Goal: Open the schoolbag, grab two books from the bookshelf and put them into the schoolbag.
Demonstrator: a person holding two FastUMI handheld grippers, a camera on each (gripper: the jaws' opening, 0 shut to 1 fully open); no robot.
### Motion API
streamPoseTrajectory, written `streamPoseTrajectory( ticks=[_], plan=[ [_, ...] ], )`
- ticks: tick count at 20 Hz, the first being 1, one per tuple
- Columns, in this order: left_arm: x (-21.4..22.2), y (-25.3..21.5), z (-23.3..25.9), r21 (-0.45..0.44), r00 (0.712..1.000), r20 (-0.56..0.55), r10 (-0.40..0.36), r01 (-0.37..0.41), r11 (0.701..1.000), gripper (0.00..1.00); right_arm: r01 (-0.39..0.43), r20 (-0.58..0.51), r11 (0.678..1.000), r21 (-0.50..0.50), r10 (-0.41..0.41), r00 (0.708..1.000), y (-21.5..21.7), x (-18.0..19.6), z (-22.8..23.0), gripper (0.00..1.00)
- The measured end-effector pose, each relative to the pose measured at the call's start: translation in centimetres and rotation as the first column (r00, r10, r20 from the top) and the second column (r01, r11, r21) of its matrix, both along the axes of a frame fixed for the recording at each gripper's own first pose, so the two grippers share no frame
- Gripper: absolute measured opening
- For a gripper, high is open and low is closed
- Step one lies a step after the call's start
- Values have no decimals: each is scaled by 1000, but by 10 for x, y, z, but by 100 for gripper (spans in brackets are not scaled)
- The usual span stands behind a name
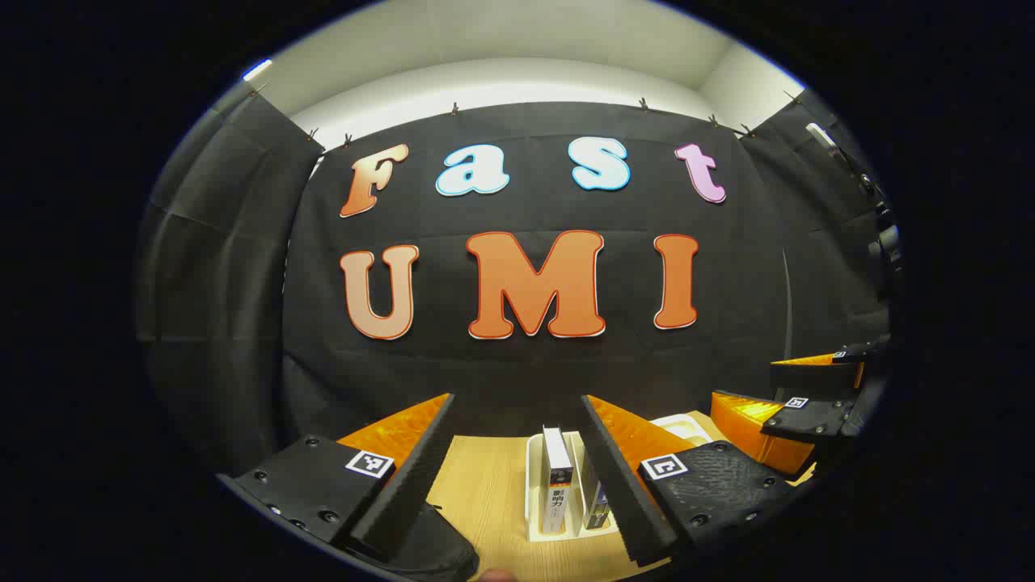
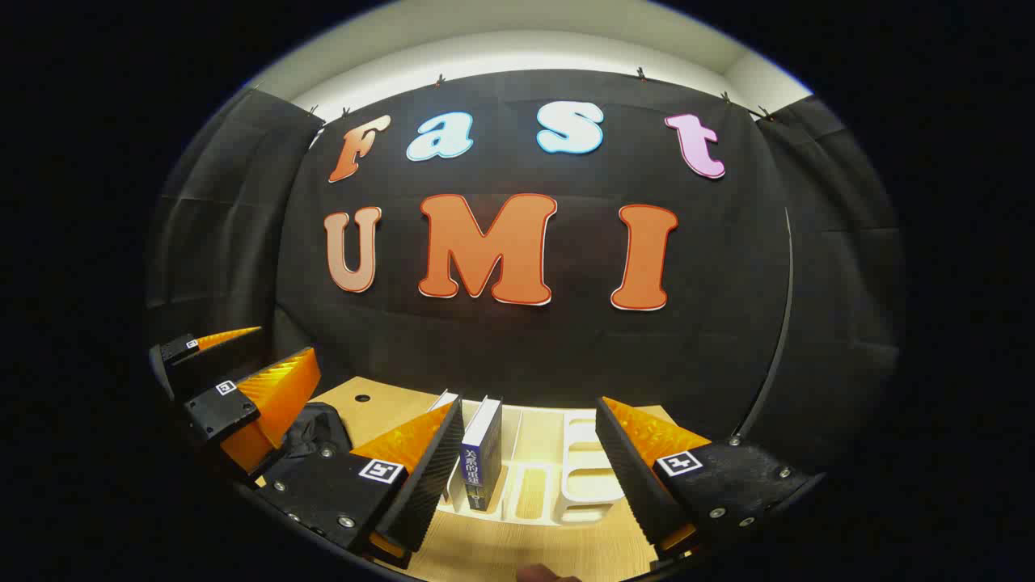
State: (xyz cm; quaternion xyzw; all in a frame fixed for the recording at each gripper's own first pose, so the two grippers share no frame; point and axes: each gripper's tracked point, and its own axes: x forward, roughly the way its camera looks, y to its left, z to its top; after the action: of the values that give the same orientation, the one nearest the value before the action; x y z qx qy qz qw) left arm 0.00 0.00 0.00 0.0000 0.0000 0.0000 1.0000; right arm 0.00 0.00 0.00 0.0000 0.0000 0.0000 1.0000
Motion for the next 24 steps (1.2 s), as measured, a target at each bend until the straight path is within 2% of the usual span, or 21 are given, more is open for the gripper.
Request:
streamPoseTrajectory(
  ticks=[11, 21, 24],
  plan=[
    [10, 13, -8, -11, 1000, -16, 19, -19, 1000, 95, 33, 15, 999, -25, -33, 999, -5, 8, 3, 98],
    [10, 23, -13, -26, 999, -21, 37, -38, 999, 95, 11, 12, 999, -31, -10, 1000, 3, 13, -2, 98],
    [12, 27, -15, 4, 999, -25, 41, -41, 999, 95, 13, 10, 999, -41, -13, 1000, 3, 17, -3, 98]
  ],
)
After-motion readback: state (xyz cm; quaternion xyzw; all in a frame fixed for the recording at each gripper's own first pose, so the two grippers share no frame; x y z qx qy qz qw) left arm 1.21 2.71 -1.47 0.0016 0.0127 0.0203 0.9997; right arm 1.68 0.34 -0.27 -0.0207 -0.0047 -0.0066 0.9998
